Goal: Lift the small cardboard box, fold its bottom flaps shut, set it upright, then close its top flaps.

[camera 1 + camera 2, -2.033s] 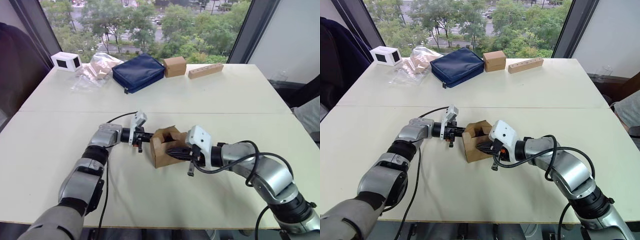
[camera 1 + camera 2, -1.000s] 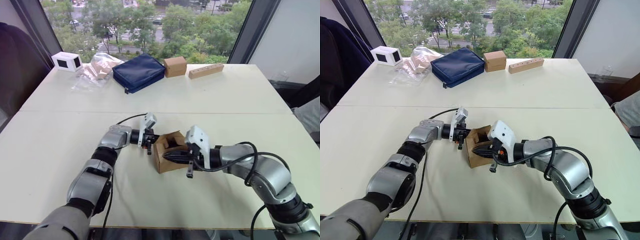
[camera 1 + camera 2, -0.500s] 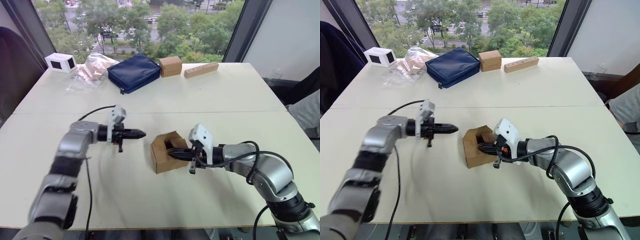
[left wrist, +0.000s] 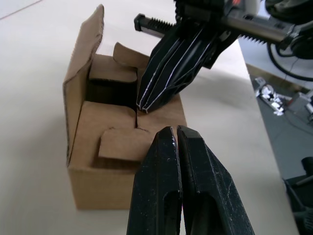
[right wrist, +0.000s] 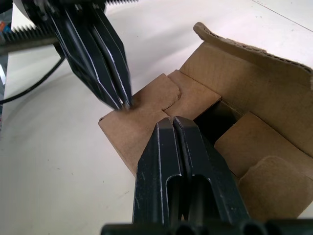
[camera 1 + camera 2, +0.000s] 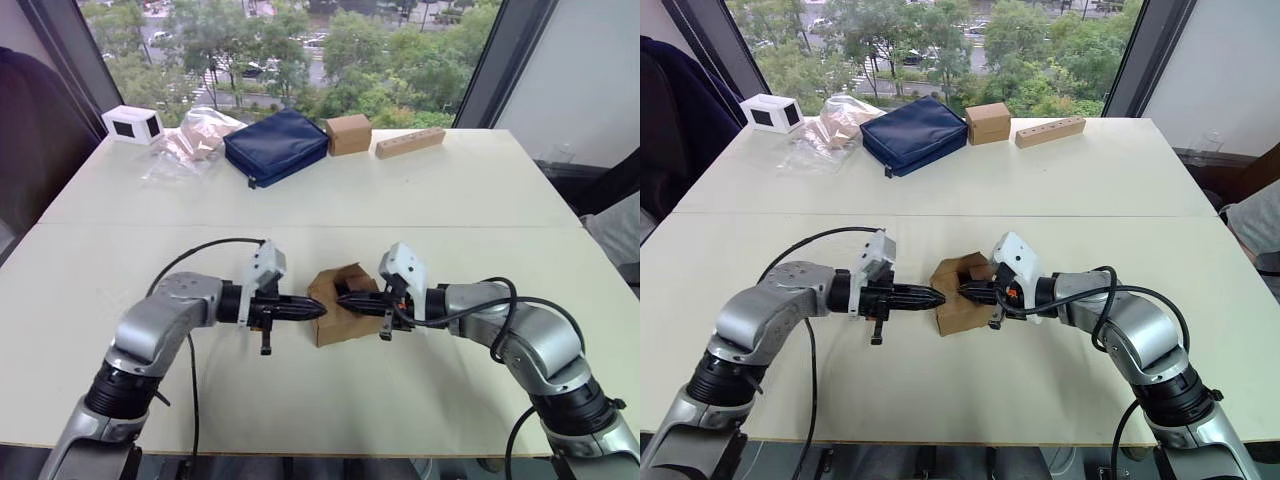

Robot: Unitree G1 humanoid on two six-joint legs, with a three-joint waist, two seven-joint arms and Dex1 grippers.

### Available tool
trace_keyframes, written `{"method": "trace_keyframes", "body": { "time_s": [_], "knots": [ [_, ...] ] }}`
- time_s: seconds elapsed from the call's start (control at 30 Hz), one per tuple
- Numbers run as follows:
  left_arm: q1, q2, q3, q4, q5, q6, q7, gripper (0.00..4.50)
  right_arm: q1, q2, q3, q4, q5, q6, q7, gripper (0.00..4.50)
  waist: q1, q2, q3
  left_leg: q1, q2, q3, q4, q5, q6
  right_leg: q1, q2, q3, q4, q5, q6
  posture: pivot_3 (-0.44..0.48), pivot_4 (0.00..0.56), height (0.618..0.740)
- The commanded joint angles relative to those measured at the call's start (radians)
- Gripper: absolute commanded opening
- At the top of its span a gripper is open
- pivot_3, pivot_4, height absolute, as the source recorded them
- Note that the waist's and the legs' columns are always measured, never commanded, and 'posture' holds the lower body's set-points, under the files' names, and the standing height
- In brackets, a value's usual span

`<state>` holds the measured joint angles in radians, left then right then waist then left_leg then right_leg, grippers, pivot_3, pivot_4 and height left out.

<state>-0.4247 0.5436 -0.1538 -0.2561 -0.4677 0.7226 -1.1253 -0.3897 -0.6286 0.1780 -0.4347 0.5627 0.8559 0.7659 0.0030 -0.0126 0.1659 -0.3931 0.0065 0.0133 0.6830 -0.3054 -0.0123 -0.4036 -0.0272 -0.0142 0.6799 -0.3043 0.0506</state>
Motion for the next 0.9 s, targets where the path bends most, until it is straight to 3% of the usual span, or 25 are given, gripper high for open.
{"method": "trace_keyframes", "body": {
  "time_s": [0.03, 0.37, 0.5, 0.67, 0.9],
  "knots": [
    [0.003, -0.003, -0.034, 0.006, 0.023, -0.059, 0.008, 0.1, -0.011, 0.003, -0.038, -0.029, 0.014, -0.012, 0.0, 0.0, 0.0, 0.0, 0.0, 0.0, 0.0, 0.0, 0.0, 0.0, 0.0, 0.0, 0.0, 0.0, 0.0, 0.0, 0.0, 0.0, 0.15, 0.74],
    [0.004, -0.012, -0.066, 0.052, 0.033, -0.111, 0.016, 0.1, -0.171, 0.004, -0.227, -0.044, 0.194, 0.011, 0.023, 0.0, 0.001, 0.0, 0.0, 0.0, 0.0, 0.0, 0.0, 0.0, 0.0, 0.0, 0.0, 0.0, 0.0, 0.0, 0.0, 0.0, 0.15, 0.74],
    [-0.002, -0.012, -0.067, 0.059, 0.038, -0.121, 0.023, 0.1, -0.247, 0.006, -0.087, 0.08, -0.041, -0.14, -0.021, 0.0, 0.0, 0.0, 0.0, 0.0, 0.0, 0.0, 0.0, 0.0, 0.0, 0.0, 0.0, 0.0, 0.0, 0.0, 0.0, 0.0, 0.15, 0.74],
    [0.002, -0.003, -0.063, 0.042, 0.045, -0.137, 0.034, 0.1, -0.265, -0.028, 0.138, 0.207, -0.256, -0.243, 0.047, 0.0, -0.006, 0.0, 0.0, 0.0, 0.0, 0.001, -0.001, 0.0, 0.0, 0.0, 0.0, 0.0, 0.0, 0.0, 0.0, 0.0, 0.15, 0.74],
    [0.016, 0.037, -0.055, 0.003, 0.041, -0.131, 0.032, 0.1, -0.199, -0.041, 0.124, 0.124, -0.224, -0.212, 0.113, 0.0, -0.014, 0.0, 0.0, -0.001, 0.0, 0.001, 0.0, 0.0, 0.0, -0.001, 0.0, 0.0, 0.0, 0.0, 0.0, 0.0, 0.15, 0.74]
  ]
}}
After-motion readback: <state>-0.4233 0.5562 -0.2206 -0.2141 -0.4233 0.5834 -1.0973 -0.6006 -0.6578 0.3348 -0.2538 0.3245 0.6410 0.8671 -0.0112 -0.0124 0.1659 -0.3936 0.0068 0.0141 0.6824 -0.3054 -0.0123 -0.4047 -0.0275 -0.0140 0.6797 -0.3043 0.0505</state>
